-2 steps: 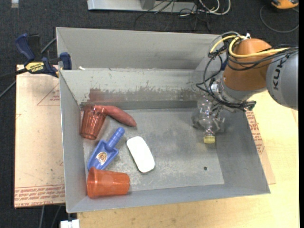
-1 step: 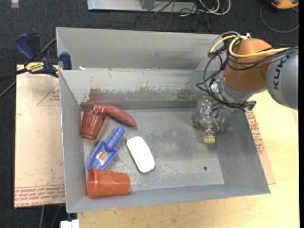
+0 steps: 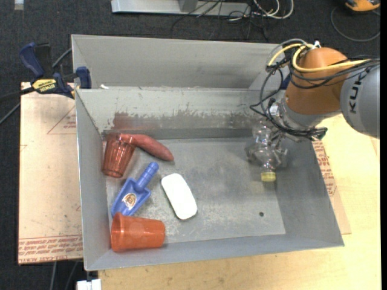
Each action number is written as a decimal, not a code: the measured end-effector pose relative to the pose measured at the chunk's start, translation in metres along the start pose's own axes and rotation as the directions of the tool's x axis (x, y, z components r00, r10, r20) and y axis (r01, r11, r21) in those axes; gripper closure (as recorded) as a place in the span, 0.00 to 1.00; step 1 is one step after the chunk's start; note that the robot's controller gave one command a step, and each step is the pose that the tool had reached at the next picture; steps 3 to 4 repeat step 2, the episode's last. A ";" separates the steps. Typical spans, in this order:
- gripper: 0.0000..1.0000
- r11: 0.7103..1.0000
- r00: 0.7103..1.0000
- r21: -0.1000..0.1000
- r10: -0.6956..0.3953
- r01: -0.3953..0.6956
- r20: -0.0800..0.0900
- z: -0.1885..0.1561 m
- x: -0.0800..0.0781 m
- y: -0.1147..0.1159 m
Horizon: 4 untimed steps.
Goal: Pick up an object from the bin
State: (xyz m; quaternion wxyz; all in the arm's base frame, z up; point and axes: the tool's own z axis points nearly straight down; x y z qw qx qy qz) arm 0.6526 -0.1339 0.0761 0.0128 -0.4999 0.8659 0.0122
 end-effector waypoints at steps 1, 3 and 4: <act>1.00 1.000 1.000 0.003 0.001 -0.001 -0.001 -0.006 0.001 -0.001; 1.00 1.000 1.000 0.000 0.002 -0.002 -0.002 -0.012 0.001 0.000; 1.00 1.000 1.000 0.000 0.002 -0.002 -0.002 -0.012 0.001 0.000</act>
Offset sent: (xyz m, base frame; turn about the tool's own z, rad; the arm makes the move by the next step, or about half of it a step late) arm 0.0001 0.0000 0.0799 0.0000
